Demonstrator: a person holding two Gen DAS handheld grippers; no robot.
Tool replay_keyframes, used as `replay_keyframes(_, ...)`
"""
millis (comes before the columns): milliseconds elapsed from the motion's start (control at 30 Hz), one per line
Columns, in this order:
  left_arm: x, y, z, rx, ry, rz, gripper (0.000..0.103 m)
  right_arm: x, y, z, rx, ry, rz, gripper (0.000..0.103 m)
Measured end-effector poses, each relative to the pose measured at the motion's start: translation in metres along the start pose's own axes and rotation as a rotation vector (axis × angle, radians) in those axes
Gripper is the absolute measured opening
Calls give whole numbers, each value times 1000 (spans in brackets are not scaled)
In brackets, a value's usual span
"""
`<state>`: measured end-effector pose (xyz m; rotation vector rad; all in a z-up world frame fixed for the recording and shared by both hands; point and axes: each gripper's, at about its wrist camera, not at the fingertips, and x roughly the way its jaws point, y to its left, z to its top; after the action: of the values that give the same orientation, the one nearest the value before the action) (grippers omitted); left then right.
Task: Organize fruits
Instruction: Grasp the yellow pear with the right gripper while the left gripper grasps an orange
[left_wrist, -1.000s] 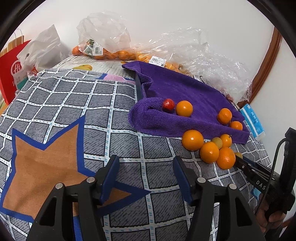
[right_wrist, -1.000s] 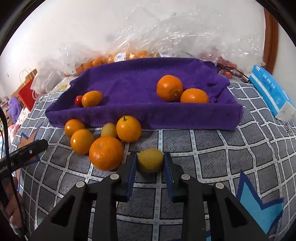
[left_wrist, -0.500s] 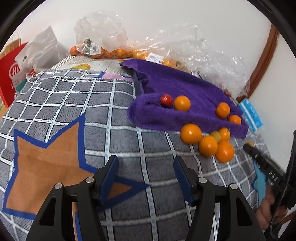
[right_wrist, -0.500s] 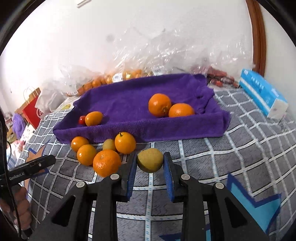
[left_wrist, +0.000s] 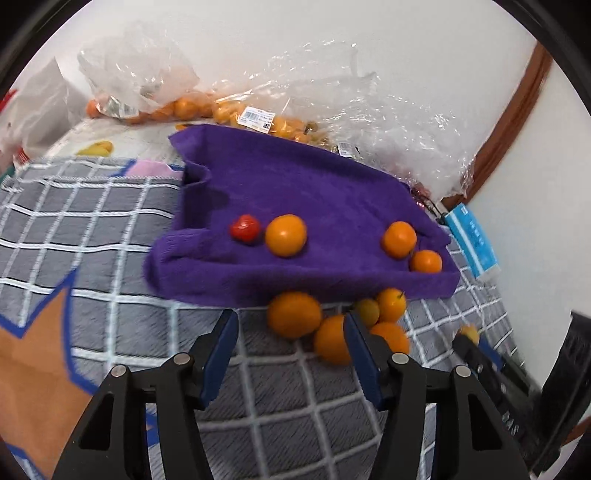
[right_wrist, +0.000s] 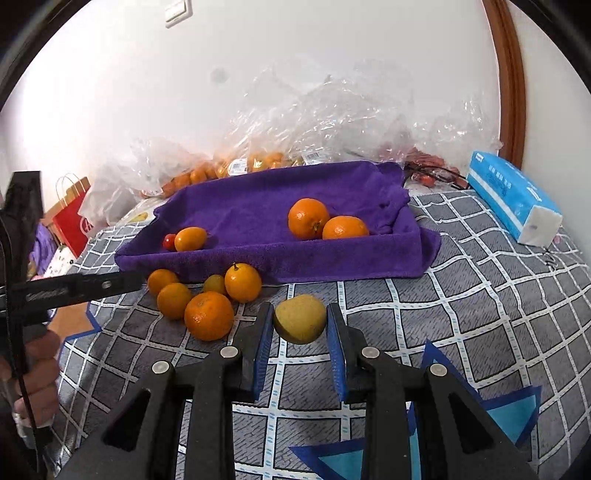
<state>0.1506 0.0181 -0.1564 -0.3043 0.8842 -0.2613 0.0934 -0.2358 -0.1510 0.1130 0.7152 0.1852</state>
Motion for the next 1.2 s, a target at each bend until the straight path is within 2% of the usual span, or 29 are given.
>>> replay_keyframes(100, 12, 0, 4, -47, 19, -8, 50, 3, -3, 0, 19, 15, 19, 29)
replay_keyframes(167, 23, 1, 4, -65, 41, 30, 37, 7, -5, 0, 27, 34, 31, 29)
replay_keyframes(200, 25, 3, 3, -78, 37, 15, 34, 8, -4, 0, 28, 37, 31, 29)
replay_keyframes(300, 23, 8, 1, -107, 51, -41, 34, 6, -3, -1, 23, 32, 33, 29)
replay_keyframes(367, 12, 12, 0, -106, 56, -39, 34, 6, -4, -1, 28, 35, 30, 29)
replay_keyframes(433, -3, 17, -3, -92, 40, -7, 34, 8, -6, -1, 38, 41, 31, 29)
replay_keyframes(567, -22, 25, -18, -21, 28, 125, 34, 7, -6, -1, 35, 38, 33, 29)
replay_keyframes(667, -15, 29, -29, 14, 39, 124, 34, 9, -7, -1, 37, 48, 31, 29)
replay_keyframes(733, -15, 26, -33, 53, -22, 147, 34, 10, -8, -1, 47, 50, 39, 29)
replay_keyframes(767, -15, 27, -34, 66, -26, 152, 34, 9, -9, -1, 51, 49, 38, 29)
replay_keyframes(833, -15, 27, -35, 74, -33, 145, 34, 9, -10, -2, 57, 49, 34, 29)
replay_keyframes(1033, -23, 42, -34, 13, -61, 29, 34, 9, -12, -1, 68, 45, 28, 29)
replay_keyframes(1200, -33, 40, -36, 8, -120, 29, 34, 7, -12, -1, 73, 35, 27, 29)
